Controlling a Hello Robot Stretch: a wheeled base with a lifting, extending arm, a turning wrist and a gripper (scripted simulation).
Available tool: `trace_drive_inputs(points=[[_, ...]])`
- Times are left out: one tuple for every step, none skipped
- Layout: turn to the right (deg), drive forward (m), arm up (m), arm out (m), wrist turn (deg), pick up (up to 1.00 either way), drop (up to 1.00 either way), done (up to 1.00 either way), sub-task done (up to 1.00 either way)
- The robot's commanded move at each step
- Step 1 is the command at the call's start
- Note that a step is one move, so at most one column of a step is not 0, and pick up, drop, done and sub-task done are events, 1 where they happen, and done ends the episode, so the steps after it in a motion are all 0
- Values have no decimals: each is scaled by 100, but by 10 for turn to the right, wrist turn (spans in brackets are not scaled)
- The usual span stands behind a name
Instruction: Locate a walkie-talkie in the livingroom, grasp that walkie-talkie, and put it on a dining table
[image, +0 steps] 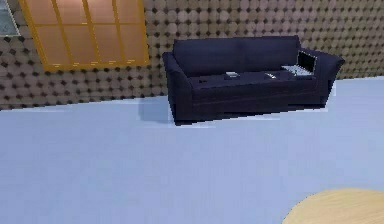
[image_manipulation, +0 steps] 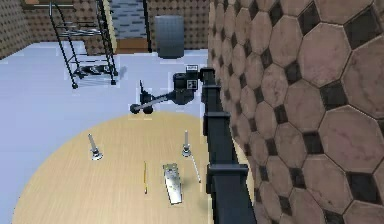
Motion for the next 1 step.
trace_drive_inputs(points=[[0, 0, 0, 0, 0, 0, 100, 0, 0]])
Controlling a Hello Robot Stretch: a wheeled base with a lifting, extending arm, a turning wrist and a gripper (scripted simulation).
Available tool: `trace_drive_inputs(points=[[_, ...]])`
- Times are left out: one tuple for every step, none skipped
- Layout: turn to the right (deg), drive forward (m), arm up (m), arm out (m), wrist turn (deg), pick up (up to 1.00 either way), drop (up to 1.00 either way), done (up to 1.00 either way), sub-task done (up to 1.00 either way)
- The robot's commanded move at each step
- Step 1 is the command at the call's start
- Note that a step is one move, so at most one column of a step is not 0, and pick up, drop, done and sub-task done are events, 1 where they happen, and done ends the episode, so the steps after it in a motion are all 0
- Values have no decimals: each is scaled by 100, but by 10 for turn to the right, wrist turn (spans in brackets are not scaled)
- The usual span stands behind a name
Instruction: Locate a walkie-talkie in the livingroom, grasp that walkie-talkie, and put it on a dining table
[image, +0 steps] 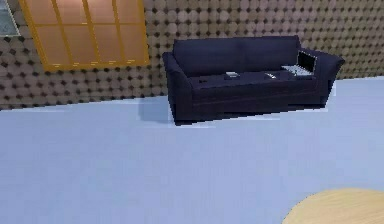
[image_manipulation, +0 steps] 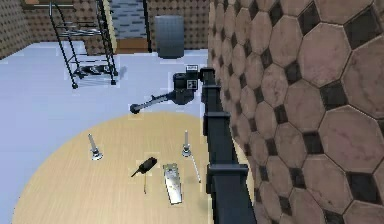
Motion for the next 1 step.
trace_drive_inputs(points=[[0, 0, 8, 0, 0, 0, 0, 0, 0]])
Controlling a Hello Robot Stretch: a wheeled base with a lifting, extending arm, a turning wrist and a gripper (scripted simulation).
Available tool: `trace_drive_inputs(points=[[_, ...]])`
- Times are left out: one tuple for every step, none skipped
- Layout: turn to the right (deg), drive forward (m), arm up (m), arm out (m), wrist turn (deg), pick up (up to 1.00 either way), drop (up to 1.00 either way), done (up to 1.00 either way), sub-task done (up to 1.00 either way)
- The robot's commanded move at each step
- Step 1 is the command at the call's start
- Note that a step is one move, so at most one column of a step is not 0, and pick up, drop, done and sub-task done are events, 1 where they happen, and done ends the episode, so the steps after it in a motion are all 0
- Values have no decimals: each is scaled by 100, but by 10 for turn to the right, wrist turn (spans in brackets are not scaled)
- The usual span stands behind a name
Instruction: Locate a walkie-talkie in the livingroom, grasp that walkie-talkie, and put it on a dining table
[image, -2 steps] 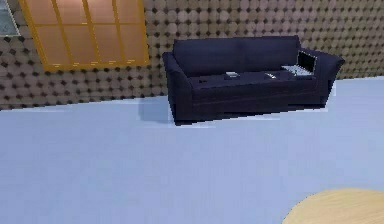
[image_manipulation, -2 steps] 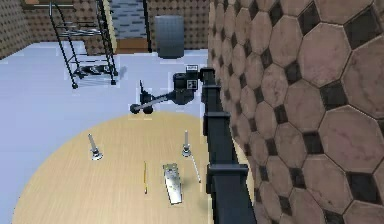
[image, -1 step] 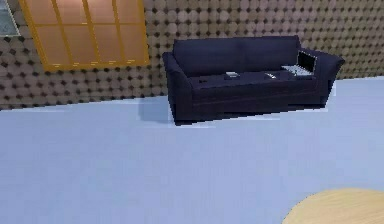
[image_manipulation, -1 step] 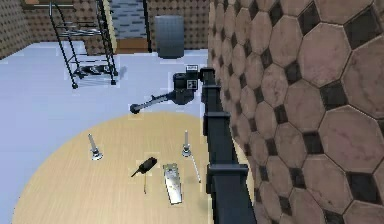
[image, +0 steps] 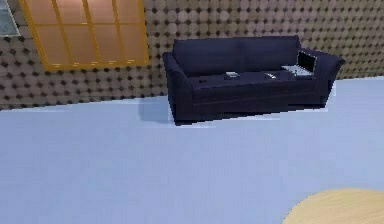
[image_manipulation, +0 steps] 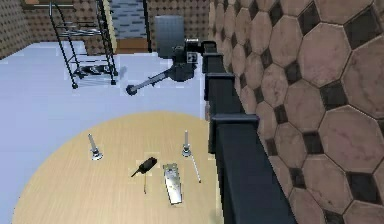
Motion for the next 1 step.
trace_drive_inputs(points=[[0, 0, 0, -8, 0, 0, 0, 0, 0]])
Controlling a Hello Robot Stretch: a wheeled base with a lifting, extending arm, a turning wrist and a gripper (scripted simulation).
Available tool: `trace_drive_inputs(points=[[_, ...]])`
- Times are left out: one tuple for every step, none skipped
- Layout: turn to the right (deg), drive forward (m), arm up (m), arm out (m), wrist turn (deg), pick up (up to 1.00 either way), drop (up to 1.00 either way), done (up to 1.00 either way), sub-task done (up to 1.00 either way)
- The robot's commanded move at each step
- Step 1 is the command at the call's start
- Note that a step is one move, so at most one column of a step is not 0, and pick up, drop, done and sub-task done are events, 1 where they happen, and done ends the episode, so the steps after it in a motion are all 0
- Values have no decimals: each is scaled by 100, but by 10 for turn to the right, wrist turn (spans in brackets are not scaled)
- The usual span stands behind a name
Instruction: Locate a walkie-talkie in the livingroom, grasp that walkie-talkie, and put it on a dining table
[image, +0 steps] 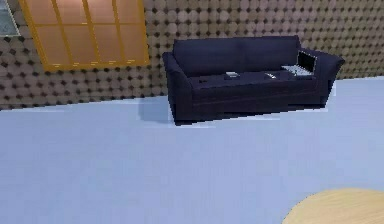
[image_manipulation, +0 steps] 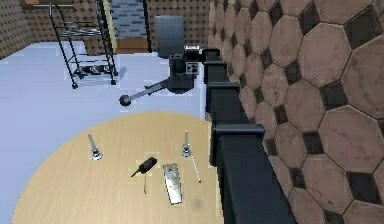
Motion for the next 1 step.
trace_drive_inputs(points=[[0, 0, 0, 0, 0, 0, 0, 100, 0]])
